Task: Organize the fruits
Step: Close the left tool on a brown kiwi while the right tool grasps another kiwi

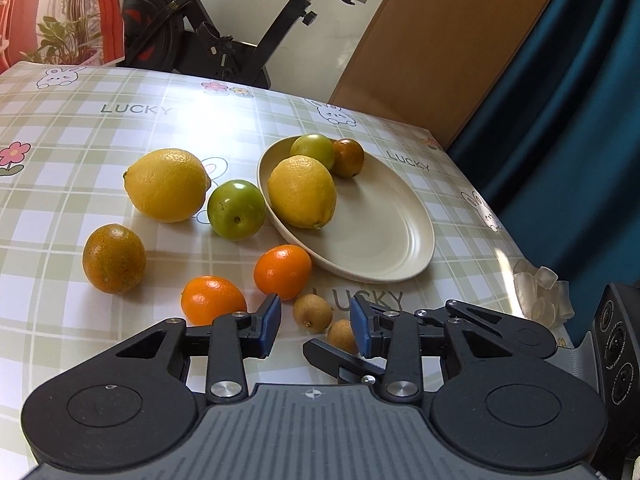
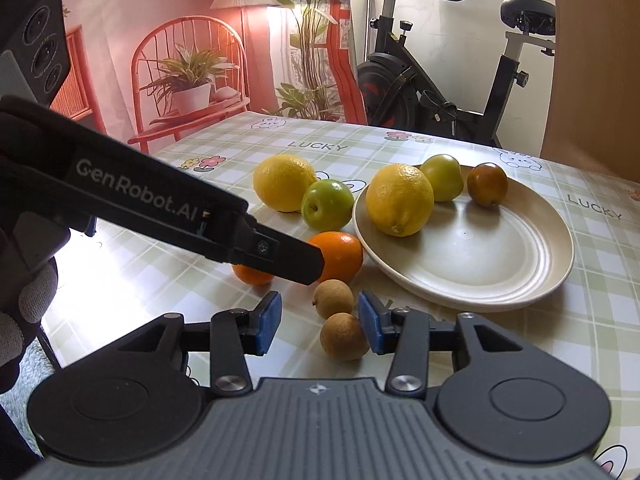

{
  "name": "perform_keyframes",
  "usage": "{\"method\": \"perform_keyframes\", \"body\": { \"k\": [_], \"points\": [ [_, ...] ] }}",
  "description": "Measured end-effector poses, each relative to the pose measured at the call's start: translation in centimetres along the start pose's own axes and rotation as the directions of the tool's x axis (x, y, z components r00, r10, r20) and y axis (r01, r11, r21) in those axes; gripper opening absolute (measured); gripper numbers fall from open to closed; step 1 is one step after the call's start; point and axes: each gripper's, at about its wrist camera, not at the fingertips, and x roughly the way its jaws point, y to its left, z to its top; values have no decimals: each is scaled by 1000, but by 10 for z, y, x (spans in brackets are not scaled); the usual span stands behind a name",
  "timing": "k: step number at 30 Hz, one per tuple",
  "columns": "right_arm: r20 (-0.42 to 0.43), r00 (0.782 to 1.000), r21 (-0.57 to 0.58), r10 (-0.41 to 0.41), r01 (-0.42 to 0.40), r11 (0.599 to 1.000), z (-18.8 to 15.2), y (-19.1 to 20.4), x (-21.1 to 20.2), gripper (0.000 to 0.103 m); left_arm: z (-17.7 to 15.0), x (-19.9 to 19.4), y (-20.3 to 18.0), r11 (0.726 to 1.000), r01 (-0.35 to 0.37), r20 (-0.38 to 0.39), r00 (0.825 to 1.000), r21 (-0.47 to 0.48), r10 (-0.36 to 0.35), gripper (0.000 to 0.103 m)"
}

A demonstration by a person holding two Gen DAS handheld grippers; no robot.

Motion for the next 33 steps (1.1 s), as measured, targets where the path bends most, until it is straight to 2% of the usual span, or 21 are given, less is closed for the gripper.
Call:
{"method": "perform_keyframes", "body": {
  "k": [4, 6, 9, 20, 29, 32, 33],
  "points": [
    [-8, 1000, 17, -10, 11, 1000, -4, -6, -2, 44, 2, 5, 0, 1000, -6, -19, 1000, -4, 6, 40],
    [-15, 1000, 26, -12, 12, 1000, -5, -10, -3, 37, 2, 9, -2, 1000, -6, -25, 1000, -1, 6, 40],
    [-33, 999, 38, -13, 15, 999, -8, -15, -2, 30, 2, 12, -4, 1000, -8, -34, 999, 5, 8, 40],
    [-9, 1000, 107, 8, -7, 994, -16, -29, -3, 29, 3, 25, -7, 999, -37, -54, 998, 1, 37, 40],
    [-4, 1000, 131, -7, 7, 991, -17, -35, -8, 28, 4, 39, -9, 999, -47, -63, 997, 4, 47, 40],
    [-5, 1000, 131, -6, 6, 991, -17, -36, -8, 28, 4, 41, -7, 998, -58, -68, 996, 3, 58, 28],
    [-5, 1000, 130, -6, 7, 992, -17, -36, -8, 28, 3, 41, -7, 998, -58, -67, 996, 8, 58, 28]
  ]
}}
